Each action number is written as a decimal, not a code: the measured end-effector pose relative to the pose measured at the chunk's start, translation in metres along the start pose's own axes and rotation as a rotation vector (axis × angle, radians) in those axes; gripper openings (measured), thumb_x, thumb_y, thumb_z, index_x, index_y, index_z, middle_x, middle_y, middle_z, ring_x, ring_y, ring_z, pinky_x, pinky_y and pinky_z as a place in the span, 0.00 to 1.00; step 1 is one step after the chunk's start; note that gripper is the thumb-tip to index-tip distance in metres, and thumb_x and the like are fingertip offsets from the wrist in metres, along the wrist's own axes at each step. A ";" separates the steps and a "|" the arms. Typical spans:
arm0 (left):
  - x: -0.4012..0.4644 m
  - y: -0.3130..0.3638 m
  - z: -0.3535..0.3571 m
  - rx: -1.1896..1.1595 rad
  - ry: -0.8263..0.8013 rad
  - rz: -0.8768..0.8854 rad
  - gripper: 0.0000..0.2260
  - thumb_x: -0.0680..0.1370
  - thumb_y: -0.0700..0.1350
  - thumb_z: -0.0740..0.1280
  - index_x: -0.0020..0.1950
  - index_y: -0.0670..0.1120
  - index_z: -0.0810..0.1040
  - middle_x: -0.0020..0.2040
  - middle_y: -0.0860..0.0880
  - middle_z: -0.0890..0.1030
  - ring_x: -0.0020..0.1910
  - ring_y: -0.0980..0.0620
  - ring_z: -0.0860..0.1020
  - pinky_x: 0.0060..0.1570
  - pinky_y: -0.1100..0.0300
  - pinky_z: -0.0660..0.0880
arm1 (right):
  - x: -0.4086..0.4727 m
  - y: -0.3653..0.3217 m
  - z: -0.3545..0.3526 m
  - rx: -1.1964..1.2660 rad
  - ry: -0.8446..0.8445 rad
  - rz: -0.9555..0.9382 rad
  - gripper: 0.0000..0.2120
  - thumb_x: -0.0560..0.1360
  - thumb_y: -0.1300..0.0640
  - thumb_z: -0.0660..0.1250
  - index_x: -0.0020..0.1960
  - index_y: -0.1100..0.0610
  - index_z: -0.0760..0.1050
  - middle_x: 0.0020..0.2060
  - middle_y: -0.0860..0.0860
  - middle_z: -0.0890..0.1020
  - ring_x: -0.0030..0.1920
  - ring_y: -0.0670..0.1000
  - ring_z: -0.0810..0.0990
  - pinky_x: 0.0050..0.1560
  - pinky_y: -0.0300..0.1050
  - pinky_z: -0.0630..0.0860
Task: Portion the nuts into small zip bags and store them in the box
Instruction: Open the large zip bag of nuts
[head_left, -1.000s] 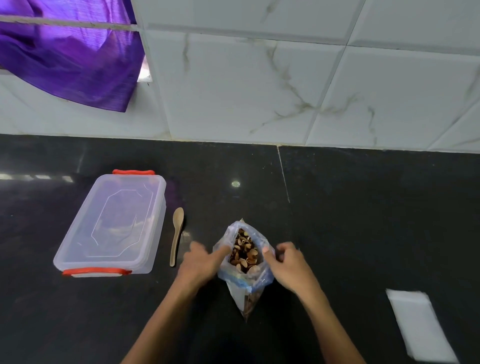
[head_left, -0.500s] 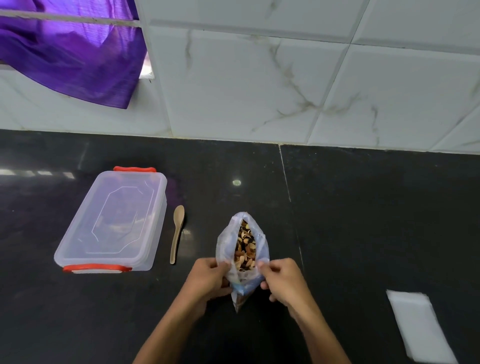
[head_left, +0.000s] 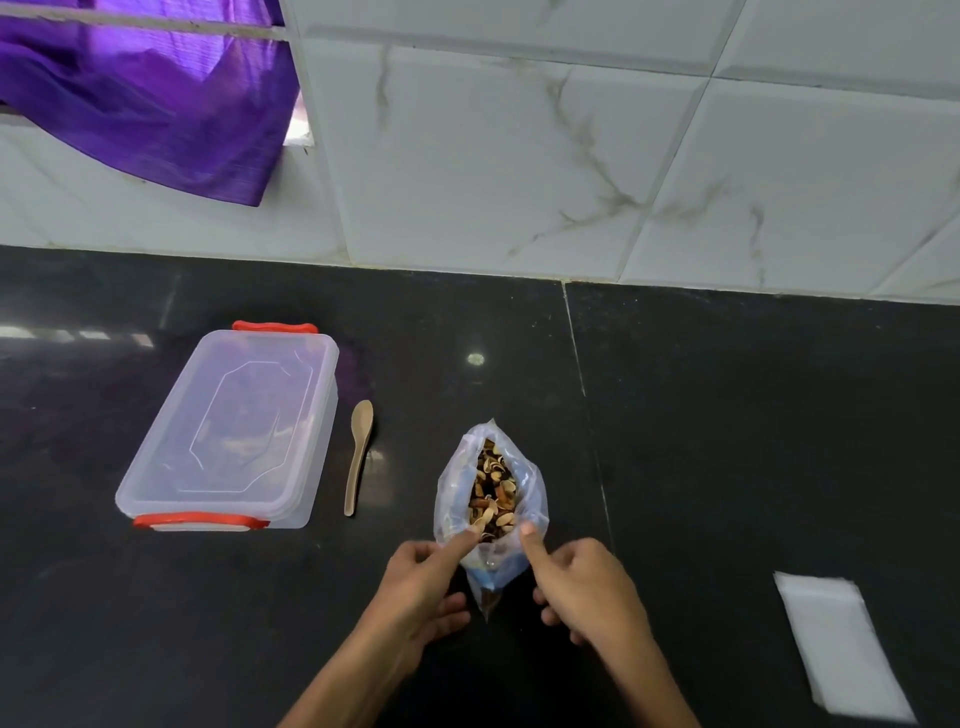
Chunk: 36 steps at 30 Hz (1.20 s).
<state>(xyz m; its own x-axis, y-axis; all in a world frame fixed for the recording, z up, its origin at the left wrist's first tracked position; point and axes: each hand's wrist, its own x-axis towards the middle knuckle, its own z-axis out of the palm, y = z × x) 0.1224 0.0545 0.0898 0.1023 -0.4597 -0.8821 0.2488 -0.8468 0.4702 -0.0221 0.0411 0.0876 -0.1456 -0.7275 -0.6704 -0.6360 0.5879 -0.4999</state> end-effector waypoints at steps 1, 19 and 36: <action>-0.002 0.000 0.002 -0.032 -0.019 -0.060 0.13 0.73 0.48 0.72 0.44 0.45 0.69 0.48 0.42 0.73 0.45 0.44 0.76 0.41 0.51 0.77 | -0.002 -0.003 0.002 -0.019 0.014 -0.006 0.27 0.74 0.32 0.55 0.40 0.54 0.78 0.32 0.48 0.83 0.28 0.42 0.79 0.33 0.37 0.74; 0.007 -0.021 0.017 -0.257 -0.031 -0.139 0.09 0.76 0.46 0.66 0.52 0.42 0.78 0.48 0.43 0.80 0.45 0.47 0.78 0.37 0.53 0.72 | 0.001 0.010 0.034 0.524 -0.125 -0.154 0.10 0.81 0.57 0.59 0.49 0.50 0.78 0.37 0.48 0.81 0.32 0.42 0.72 0.30 0.33 0.69; 0.045 -0.016 -0.007 0.676 0.264 0.373 0.25 0.80 0.60 0.55 0.67 0.42 0.67 0.63 0.43 0.70 0.61 0.45 0.71 0.58 0.53 0.69 | 0.013 0.020 0.022 0.075 -0.020 -0.089 0.11 0.82 0.47 0.49 0.59 0.49 0.65 0.45 0.47 0.78 0.43 0.45 0.78 0.40 0.39 0.74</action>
<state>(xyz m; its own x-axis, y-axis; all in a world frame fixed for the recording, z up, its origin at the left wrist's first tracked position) 0.1298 0.0493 0.0423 0.3084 -0.7367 -0.6018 -0.4727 -0.6677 0.5751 -0.0197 0.0514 0.0571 -0.0756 -0.7710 -0.6323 -0.5867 0.5471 -0.5970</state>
